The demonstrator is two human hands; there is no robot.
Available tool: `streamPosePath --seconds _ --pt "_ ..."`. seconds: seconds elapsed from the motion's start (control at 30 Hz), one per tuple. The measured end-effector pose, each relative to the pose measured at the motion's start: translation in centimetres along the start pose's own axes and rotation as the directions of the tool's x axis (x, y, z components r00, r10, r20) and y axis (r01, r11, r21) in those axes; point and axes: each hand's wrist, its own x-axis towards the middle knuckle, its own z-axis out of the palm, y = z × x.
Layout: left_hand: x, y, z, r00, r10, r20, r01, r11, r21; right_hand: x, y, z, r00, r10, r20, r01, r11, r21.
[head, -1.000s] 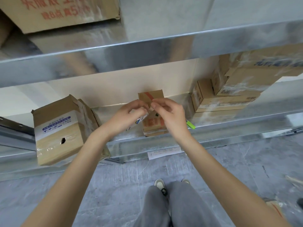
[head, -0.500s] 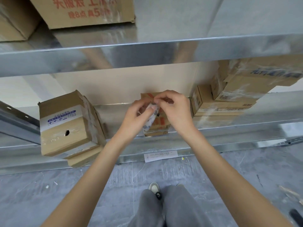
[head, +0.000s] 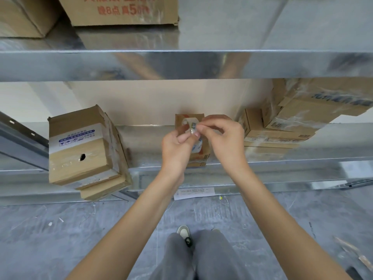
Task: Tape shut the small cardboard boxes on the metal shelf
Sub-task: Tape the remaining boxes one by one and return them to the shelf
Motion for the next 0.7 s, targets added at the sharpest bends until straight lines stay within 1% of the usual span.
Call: streamPosePath --seconds 0.03,0.1,0.17,0.23,0.3,0.4,0.43,0.53,0.57,0.63,0.7 --pt "-0.1 -0.1 0.2 0.999 -0.03 -0.021 0.029 0.999 -0.025 0.0 0.0 0.1 0.996 0.092 0.001 -0.092 0.991 0.096" --pt "-0.2 -0.4 0.5 0.995 -0.086 -0.048 0.082 0.993 -0.086 0.0 0.0 0.3 0.967 0.255 -0.01 -0.244 0.932 0.267" --pt "-0.4 -0.6 0.8 0.992 -0.111 -0.064 0.102 0.986 -0.132 -0.1 0.0 0.6 0.927 0.375 -0.025 -0.334 0.852 0.403" --pt "-0.5 -0.8 1.1 0.989 -0.115 -0.095 0.102 0.986 -0.129 -0.3 0.0 1.0 0.895 0.445 -0.035 -0.373 0.788 0.489" --pt "-0.7 -0.9 1.2 0.988 -0.099 -0.117 0.083 0.988 -0.13 -0.3 0.0 1.4 0.871 0.49 -0.04 -0.394 0.744 0.54" --pt "-0.7 -1.1 1.2 0.989 -0.07 -0.13 0.053 0.989 -0.136 -0.4 -0.2 1.9 0.831 0.556 -0.008 -0.449 0.679 0.581" --pt "-0.8 -1.1 1.2 0.99 -0.061 -0.13 0.042 0.989 -0.142 -0.4 -0.3 2.1 0.824 0.566 0.001 -0.456 0.663 0.594" --pt "-0.8 -1.2 0.9 0.988 -0.02 -0.151 -0.002 0.989 -0.148 -0.1 -0.2 2.3 0.834 0.552 0.023 -0.432 0.626 0.649" --pt "-0.8 -1.3 0.7 0.987 -0.003 -0.158 -0.019 0.99 -0.139 0.2 0.1 2.1 0.83 0.554 0.066 -0.447 0.59 0.672" --pt "-0.9 -1.3 0.2 0.989 0.043 -0.142 -0.06 0.991 -0.116 0.7 0.8 1.7 0.811 0.551 0.198 -0.509 0.496 0.704" --pt "-0.8 -1.1 -0.4 0.99 0.072 -0.118 -0.083 0.992 -0.095 0.8 1.1 1.6 0.779 0.543 0.313 -0.58 0.437 0.687"
